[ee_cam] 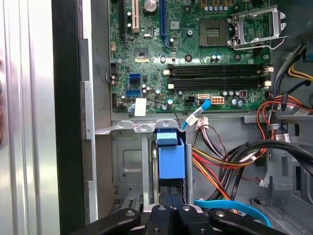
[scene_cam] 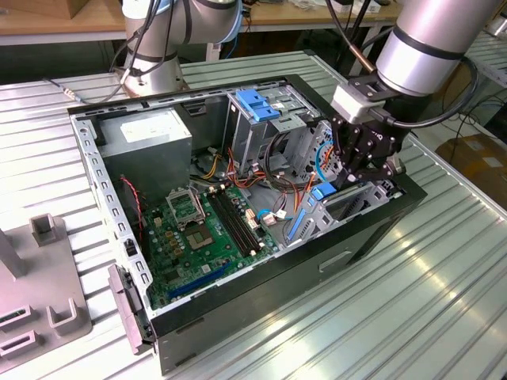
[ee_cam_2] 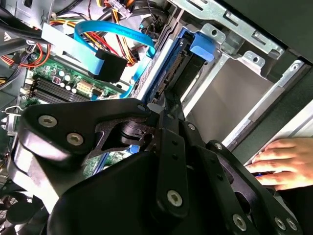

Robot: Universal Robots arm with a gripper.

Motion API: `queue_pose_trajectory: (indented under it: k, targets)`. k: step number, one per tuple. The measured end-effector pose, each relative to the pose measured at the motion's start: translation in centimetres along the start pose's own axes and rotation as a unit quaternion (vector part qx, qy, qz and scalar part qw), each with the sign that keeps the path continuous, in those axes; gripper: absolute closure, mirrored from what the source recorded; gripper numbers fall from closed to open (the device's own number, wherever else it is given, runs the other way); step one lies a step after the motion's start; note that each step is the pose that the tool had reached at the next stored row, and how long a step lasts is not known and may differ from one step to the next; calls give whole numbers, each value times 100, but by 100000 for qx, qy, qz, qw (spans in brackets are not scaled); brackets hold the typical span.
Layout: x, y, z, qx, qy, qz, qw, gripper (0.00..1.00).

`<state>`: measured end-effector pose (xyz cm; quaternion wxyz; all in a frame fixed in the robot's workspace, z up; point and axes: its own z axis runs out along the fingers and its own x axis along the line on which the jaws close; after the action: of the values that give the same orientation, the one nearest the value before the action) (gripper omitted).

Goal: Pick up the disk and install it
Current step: 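Insert the disk into the insertion slot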

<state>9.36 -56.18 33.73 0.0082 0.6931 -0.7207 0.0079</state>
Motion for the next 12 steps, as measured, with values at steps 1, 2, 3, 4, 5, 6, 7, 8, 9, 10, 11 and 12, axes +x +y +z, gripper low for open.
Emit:
queue_pose_trajectory:
  k: [1,2,3,4,5,6,7,8,9,10,11,12]
  targets:
    - [0,0,8,-2,11,0,100000,89]
    - [0,0,15,1,13,-2,100000,89]
    - [-1,0,22,-2,22,-3,100000,89]
    - [-1,0,24,-1,22,-1,100000,89]
    - [-1,-1,25,-1,19,2,100000,89]
    - [-1,-2,17,1,-20,1,100000,89]
    - [0,-3,-20,0,-30,-1,100000,89]
    - [1,-4,-49,0,-2,-1,100000,89]
    - [1,-4,-63,0,-9,-1,100000,89]
    - [2,-4,-77,1,-5,1,100000,89]
    - [2,-4,-89,1,-4,0,100000,89]
    - [2,-4,-101,-1,-4,0,100000,89]
